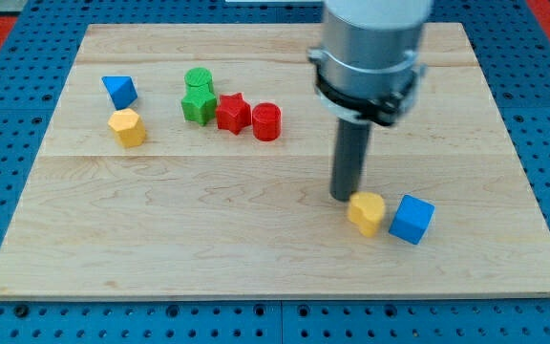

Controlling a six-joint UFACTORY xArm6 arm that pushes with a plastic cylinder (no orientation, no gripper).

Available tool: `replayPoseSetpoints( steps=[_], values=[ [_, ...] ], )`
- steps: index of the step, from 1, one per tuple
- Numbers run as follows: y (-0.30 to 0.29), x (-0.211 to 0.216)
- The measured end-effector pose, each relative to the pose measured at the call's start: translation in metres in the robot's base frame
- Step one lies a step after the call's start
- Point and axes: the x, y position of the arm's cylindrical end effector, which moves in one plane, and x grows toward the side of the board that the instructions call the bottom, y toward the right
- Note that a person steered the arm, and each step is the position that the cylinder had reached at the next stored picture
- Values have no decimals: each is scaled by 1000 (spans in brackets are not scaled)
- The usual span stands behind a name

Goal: Push blue triangle to the yellow hexagon

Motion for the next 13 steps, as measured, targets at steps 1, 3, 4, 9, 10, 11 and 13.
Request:
replayPoseSetpoints(
  steps=[1,3,4,9,10,11,13],
  values=[
    [11,13],
    [-92,-40],
    [-197,-40],
    [-325,-166],
    [-311,-223],
    [-281,-235],
    [-275,-194]
  ],
)
